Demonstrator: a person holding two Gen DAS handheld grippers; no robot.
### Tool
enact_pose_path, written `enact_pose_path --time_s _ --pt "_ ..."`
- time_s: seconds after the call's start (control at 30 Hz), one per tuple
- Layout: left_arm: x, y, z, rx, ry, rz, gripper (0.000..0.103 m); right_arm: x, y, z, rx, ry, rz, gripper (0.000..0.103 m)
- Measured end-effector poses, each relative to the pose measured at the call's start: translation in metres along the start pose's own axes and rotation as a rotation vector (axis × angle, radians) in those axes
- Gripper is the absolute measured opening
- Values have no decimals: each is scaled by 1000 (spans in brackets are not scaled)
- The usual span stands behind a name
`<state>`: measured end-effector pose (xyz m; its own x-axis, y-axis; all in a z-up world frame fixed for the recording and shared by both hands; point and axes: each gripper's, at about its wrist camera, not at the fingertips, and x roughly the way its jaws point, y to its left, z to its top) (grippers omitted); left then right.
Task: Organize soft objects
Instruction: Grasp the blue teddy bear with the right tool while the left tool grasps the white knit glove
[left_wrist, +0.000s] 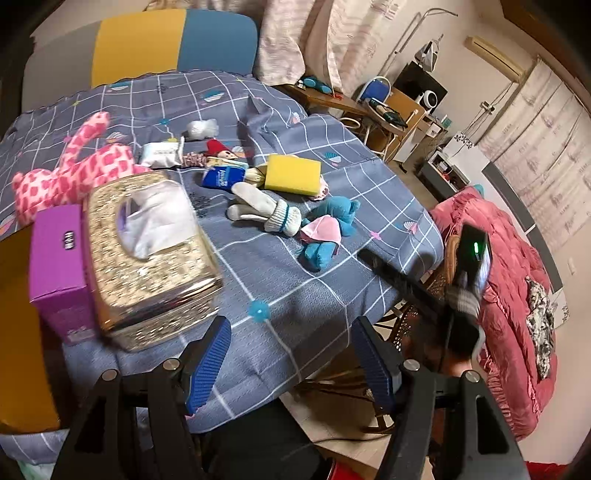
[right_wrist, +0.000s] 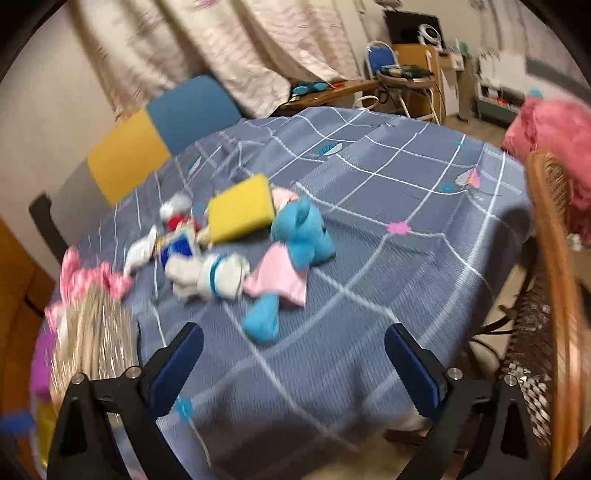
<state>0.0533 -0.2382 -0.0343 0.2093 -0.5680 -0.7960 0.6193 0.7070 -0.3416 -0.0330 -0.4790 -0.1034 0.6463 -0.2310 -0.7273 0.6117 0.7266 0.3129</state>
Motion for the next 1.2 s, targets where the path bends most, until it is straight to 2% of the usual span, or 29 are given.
enact_pose_path --time_s 0.1,0.27,0.33,0.43,0.5,0.57,0.63,0.67,0.77,0.9,1.03,1.2 --pt "14 -5 7 26 27 3 69 25 -8 24 71 -16 41 94" --pt "23 -11 22 66 24 54 69 77 -7 54 98 34 20 77" --pt "28 -14 31 87 28 73 69 94 -7 59 84 55 -17 77" --pt "33 -19 42 103 25 95 70 112 -9 60 83 78 -16 76" --pt "43 -22 51 122 32 126 71 121 -11 59 78 94 -23 73" --pt "56 -26 59 150 61 167 72 129 -12 59 71 102 -8 61" --pt "67 -30 64 169 85 176 72 134 -12 61 56 104 9 59" --pt "75 -31 67 173 99 175 72 134 -11 62 47 97 11 53" --pt "95 -30 79 151 130 166 72 133 -11 64 29 92 43 45" --pt "117 -21 95 61 159 136 72 116 -19 63 52 62 84 43" --pt "140 -26 111 97 128 200 76 81 -24 60 55 -11 103 43" --pt "184 -27 129 143 146 259 79 49 -34 50 76 -39 99 43"
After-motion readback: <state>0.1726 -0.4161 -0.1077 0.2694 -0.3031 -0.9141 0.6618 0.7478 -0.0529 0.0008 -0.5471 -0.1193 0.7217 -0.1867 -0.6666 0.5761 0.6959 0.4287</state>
